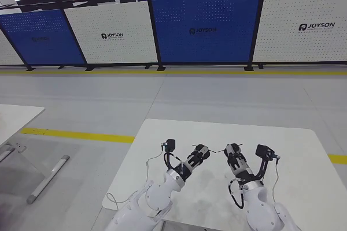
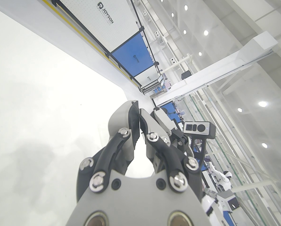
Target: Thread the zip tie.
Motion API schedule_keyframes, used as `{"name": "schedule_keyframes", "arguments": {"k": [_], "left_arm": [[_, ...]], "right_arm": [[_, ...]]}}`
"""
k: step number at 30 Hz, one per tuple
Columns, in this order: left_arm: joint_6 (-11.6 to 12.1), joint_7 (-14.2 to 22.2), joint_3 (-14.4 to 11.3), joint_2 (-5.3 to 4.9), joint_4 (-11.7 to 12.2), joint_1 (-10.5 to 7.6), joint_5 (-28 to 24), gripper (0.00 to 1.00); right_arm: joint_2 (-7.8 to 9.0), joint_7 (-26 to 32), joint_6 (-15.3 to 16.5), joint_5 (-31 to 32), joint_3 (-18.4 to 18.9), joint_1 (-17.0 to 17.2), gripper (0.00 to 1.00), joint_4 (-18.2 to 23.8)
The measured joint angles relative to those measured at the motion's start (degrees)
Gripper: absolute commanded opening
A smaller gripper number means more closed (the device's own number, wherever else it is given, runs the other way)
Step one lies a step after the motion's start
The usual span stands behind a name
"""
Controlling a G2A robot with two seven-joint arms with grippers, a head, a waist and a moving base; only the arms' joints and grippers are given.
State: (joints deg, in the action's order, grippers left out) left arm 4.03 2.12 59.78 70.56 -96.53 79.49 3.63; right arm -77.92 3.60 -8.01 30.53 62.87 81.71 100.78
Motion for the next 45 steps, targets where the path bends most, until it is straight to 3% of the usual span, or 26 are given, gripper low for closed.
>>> {"name": "schedule_keyframes", "arguments": {"k": [22, 45], "left_arm": [[0.0, 0.0, 0.0, 0.0, 0.0, 0.0, 0.0, 0.0], [0.0, 0.0, 0.0, 0.0, 0.0, 0.0, 0.0, 0.0]], "right_arm": [[-0.66, 1.59, -0.21, -0.79, -0.52, -1.11, 0.0, -1.76], [-0.94, 1.34, -0.28, -0.03, 0.45, -0.29, 0.0, -0.61]]}}
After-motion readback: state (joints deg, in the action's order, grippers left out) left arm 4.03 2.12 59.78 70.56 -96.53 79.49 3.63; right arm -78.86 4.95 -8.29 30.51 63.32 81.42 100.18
